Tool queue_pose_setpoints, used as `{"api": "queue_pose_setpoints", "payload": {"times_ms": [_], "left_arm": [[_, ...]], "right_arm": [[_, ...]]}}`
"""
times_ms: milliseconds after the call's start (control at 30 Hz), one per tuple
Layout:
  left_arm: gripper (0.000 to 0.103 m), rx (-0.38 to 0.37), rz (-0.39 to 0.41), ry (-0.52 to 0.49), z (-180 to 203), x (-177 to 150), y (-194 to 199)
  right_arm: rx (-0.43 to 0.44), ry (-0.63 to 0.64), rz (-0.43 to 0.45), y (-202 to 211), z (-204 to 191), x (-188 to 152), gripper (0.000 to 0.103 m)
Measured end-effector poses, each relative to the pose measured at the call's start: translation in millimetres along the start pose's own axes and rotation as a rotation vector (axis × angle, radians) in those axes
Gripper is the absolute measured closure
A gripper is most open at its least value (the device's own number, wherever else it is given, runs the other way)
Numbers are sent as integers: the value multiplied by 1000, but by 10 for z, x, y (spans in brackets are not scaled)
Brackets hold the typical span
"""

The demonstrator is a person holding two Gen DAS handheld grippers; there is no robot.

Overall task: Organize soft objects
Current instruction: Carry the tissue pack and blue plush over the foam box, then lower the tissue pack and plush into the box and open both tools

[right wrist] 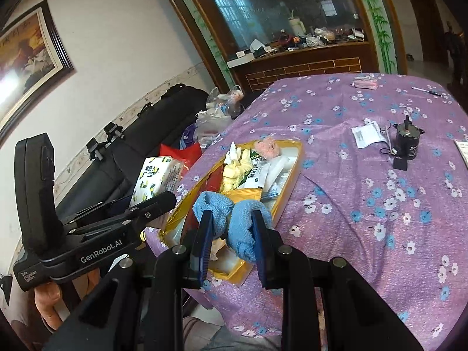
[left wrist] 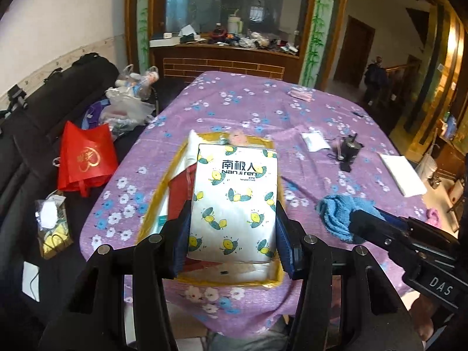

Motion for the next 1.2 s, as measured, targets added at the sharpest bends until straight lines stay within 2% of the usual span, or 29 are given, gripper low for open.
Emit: {"api": "queue_pose_setpoints", "payload": {"times_ms": [300, 533, 933, 1200], "left_arm": [[52, 85, -42, 17, -141, -54, -291], [52, 152, -58, -9, -80, -9, -506], [52, 158, -81, 2, -167, 73, -725], [52, 173, -96, 2, -165, 133, -916]], "right_arm": [[15, -24, -48, -263, 140, -6, 78], [31, -41, -80, -492, 292, 105, 78], [29, -52, -59, -754, 441, 354, 78], [9, -42, -74, -990, 539, 529, 78]]}}
Point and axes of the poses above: each gripper's, at about its wrist camera, not at the fingertips, and y roughly against the way its jaws point, z to its right, x to its top, the point moved 6 cm from there along -y, roughly the way its jaws point, and after that the axes turned 14 degrees about x, right-handed, at the moved point
